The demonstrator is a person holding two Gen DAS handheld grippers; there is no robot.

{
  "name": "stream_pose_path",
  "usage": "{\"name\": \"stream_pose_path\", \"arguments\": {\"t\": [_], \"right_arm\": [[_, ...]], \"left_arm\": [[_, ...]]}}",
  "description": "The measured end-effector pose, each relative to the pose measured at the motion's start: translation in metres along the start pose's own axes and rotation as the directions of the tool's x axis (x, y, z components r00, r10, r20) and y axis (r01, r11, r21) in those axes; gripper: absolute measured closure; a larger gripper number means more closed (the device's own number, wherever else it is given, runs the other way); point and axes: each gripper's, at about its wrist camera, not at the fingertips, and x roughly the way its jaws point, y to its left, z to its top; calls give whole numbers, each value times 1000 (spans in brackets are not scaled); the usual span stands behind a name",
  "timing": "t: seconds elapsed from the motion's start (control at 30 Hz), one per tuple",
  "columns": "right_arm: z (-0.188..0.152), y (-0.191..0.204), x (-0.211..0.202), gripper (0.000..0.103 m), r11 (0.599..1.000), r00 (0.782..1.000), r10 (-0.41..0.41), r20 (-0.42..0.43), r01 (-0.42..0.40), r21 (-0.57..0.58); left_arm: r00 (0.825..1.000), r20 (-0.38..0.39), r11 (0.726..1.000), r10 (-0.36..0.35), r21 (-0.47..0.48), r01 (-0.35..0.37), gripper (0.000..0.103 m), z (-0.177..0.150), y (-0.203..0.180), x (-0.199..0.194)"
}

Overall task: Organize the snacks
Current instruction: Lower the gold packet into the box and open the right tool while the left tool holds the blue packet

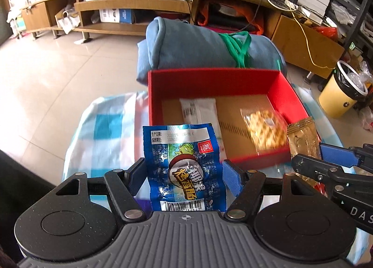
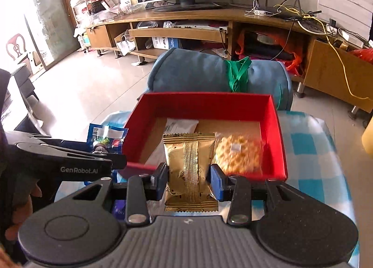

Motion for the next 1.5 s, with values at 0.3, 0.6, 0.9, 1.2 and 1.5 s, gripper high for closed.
{"name": "stream_pose_path", "arguments": {"t": [0.3,0.6,0.9,1.2,1.5], "right_arm": [[28,-14,31,68,1000,1000,-9,-2,10,8],[44,-26,64,68,1000,1000,-19,-25,19,20],[43,-32,93,68,999,997,-31,-73,32,21],[40,-30,108,68,1000,994,-28,-104,29,11],[36,-31,119,67,999,991,-36,-128,37,2]], "left_arm": [[1000,4,1000,24,7,-24,28,34,-8,24],[998,-26,998,61,2,-61,28,50,-10,53],[993,-76,996,93,17,-92,28,50,-12,79],[990,-97,995,101,18,-100,28,49,-12,87],[988,-112,994,109,25,-107,28,47,-14,94]]}}
